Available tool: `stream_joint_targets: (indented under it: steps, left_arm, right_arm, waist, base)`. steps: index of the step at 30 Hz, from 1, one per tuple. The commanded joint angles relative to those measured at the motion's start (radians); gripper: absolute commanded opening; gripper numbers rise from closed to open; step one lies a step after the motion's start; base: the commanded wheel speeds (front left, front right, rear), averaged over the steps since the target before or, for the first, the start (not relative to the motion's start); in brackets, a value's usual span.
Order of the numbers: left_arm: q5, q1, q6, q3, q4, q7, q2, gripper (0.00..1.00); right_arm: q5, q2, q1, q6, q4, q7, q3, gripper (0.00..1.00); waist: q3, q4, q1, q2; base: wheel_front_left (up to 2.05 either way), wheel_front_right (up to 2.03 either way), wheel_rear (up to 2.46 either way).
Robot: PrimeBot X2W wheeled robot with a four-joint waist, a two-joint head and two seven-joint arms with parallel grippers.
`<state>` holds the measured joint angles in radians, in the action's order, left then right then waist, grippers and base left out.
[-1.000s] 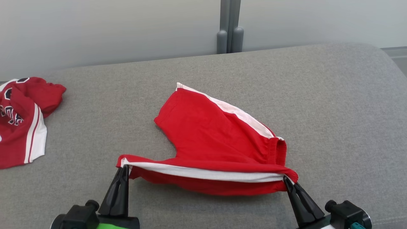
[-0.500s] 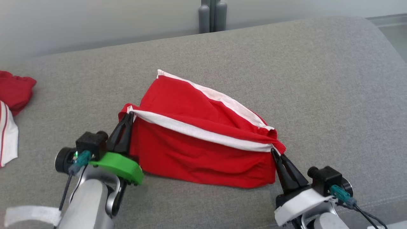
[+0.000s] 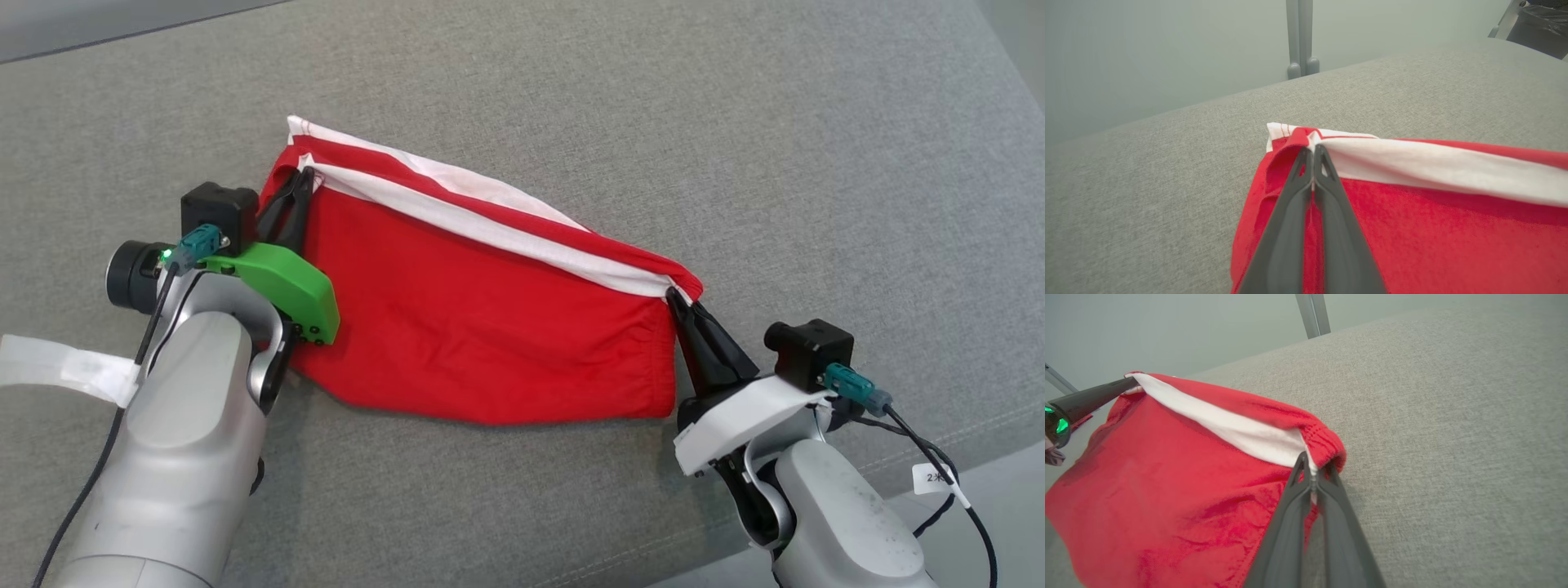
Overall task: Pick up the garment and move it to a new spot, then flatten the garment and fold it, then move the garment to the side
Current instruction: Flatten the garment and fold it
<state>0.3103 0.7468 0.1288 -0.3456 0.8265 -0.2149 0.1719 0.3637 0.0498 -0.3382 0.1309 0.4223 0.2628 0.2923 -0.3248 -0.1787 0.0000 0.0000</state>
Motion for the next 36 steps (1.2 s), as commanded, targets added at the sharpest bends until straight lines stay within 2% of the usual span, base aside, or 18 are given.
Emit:
stream_joint_targets:
  steps: [1,12,25,26,27,28,29,30,36]
  left_arm:
    - [0.009,0.038,0.002,-0.009,0.026,-0.009,0.006,0.00]
    - [0.028,0.178,0.002,-0.064,0.202,-0.028,0.020,0.00]
    - [0.038,0.214,-0.006,-0.059,0.269,-0.051,0.016,0.00]
    - [0.039,0.215,-0.007,-0.058,0.271,-0.052,0.015,0.00]
    - [0.043,0.216,-0.008,-0.056,0.274,-0.052,0.010,0.15]
    - [0.042,0.217,-0.009,-0.056,0.275,-0.051,0.006,0.43]
    - [0.043,0.217,-0.009,-0.055,0.275,-0.051,0.002,0.69]
    - [0.046,0.217,-0.010,-0.053,0.272,-0.051,-0.001,1.00]
    - [0.059,0.188,-0.017,-0.030,0.243,-0.051,-0.005,1.00]
  right_arm:
    - [0.014,0.002,-0.020,0.000,0.009,0.002,0.005,0.00]
    - [0.078,0.002,-0.070,0.000,0.056,0.002,0.055,0.00]
    - [0.081,0.003,-0.089,0.000,0.072,0.002,0.057,0.00]
    - [0.082,0.003,-0.093,0.000,0.072,0.002,0.056,0.11]
    - [0.082,0.003,-0.095,0.000,0.072,0.002,0.056,0.36]
    - [0.082,0.003,-0.096,0.000,0.073,0.002,0.054,0.62]
    - [0.081,0.003,-0.095,0.000,0.072,0.002,0.054,1.00]
    - [0.081,0.003,-0.094,0.000,0.069,0.002,0.052,1.00]
    - [0.056,0.002,-0.072,0.000,0.051,0.002,0.026,1.00]
  waist:
    - [-0.056,-0.052,0.0000,0.0000]
    - [-0.064,-0.065,0.0000,0.0000]
    - [-0.057,-0.039,0.0000,0.0000]
    - [-0.059,-0.040,0.0000,0.0000]
    - [-0.060,-0.040,0.0000,0.0000]
    - [-0.060,-0.040,0.0000,0.0000]
    - [-0.060,-0.040,0.0000,0.0000]
    - [-0.059,-0.040,0.0000,0.0000]
    - [-0.043,-0.033,0.0000,0.0000]
  base:
    - [0.00,0.00,0.00]
    - [0.00,0.00,0.00]
    - [0.00,0.00,0.00]
    - [0.00,0.00,0.00]
    - [0.00,0.00,0.00]
    - [0.00,0.00,0.00]
    - [0.00,0.00,0.00]
    - [0.00,0.00,0.00]
    - [0.00,0.00,0.00]
